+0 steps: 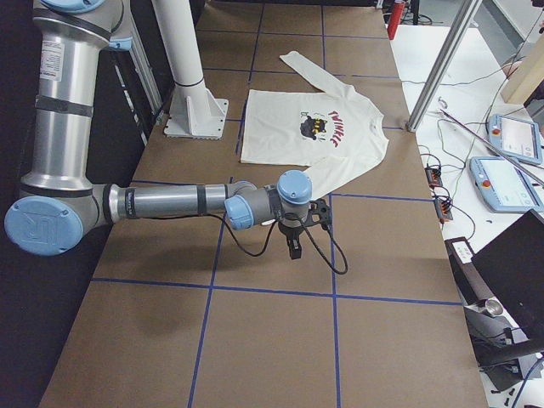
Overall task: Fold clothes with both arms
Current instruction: 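Move the right gripper to the sleeve cuff nearest it and grasp it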
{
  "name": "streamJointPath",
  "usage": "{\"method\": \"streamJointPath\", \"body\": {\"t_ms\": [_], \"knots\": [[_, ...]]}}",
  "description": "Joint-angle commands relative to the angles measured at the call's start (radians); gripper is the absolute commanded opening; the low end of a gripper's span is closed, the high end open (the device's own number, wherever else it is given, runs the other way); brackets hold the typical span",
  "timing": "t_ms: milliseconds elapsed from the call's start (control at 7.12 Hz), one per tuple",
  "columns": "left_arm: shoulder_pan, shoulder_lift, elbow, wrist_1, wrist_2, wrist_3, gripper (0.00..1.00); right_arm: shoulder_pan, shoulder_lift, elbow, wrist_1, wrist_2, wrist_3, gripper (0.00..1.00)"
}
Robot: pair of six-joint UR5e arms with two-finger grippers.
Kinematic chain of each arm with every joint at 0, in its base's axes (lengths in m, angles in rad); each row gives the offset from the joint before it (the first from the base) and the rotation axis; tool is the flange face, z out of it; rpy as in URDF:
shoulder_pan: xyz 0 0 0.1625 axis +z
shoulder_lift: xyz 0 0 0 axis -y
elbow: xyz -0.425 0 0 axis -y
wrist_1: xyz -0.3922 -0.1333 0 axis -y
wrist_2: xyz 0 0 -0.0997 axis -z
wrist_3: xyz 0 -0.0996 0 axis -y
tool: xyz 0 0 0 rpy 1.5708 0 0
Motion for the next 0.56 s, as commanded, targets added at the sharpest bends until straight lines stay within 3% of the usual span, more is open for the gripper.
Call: {"method": "streamJointPath", "body": {"t_ms": [0,141,281,422], "knots": [[0.004,0.031,0.003,-0.045,-0.111,-0.006,1.0,-0.301,-0.032,-0.007,0.334,-0.097,0.548,1.0],[0.003,0.031,0.006,-0.067,-0.157,-0.01,1.0,-0.447,-0.033,-0.008,0.473,-0.244,0.794,0.98],[0.003,0.031,0.008,-0.067,-0.155,-0.012,1.0,-0.502,-0.03,-0.011,0.525,-0.265,0.985,0.88],[0.003,0.03,0.009,-0.067,-0.156,-0.011,1.0,-0.508,-0.036,-0.011,0.532,-0.27,1.012,0.87]]}}
